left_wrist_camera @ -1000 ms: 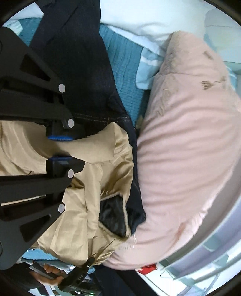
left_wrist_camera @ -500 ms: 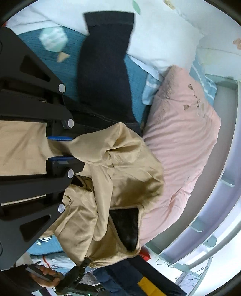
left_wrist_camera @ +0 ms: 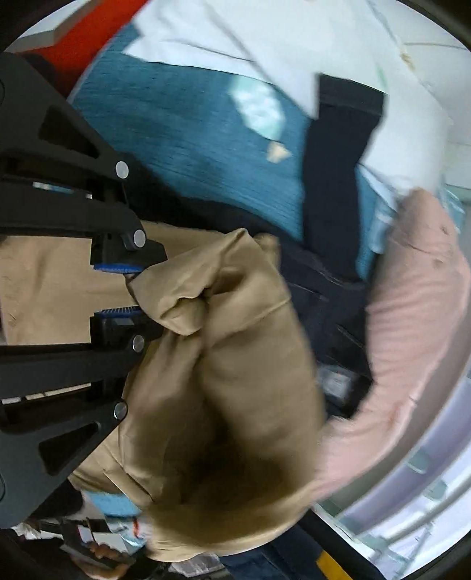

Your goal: Fold large clothes

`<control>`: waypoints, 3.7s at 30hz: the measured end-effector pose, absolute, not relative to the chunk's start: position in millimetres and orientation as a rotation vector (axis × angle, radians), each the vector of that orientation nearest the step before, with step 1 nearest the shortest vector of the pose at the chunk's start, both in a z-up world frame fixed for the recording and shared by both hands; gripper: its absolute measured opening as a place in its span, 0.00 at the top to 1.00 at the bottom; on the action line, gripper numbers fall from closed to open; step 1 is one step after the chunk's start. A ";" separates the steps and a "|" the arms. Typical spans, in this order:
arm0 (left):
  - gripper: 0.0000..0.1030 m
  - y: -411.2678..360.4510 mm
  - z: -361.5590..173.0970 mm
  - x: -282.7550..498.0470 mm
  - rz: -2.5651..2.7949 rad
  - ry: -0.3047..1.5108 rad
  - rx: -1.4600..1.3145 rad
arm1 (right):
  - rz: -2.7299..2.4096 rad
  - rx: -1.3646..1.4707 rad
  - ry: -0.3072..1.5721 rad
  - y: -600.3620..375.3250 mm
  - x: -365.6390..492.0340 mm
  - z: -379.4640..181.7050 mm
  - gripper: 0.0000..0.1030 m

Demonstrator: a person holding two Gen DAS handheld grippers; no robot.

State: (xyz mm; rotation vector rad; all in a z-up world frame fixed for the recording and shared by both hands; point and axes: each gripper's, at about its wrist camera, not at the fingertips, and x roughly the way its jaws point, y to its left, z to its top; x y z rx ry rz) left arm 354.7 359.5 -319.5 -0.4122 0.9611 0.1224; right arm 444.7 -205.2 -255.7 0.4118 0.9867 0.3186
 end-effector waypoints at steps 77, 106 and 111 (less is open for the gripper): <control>0.70 353.0 -373.4 306.7 0.009 1.204 -0.805 | 0.537 0.111 1.426 -20.8 408.3 -357.5 0.97; 0.82 292.3 -275.5 322.0 -0.267 0.954 -0.605 | 0.535 0.327 1.381 2.3 491.4 -332.4 0.95; 0.82 280.7 -262.1 322.7 -0.312 0.922 -0.577 | 0.612 0.341 1.416 -12.6 431.4 -312.3 0.95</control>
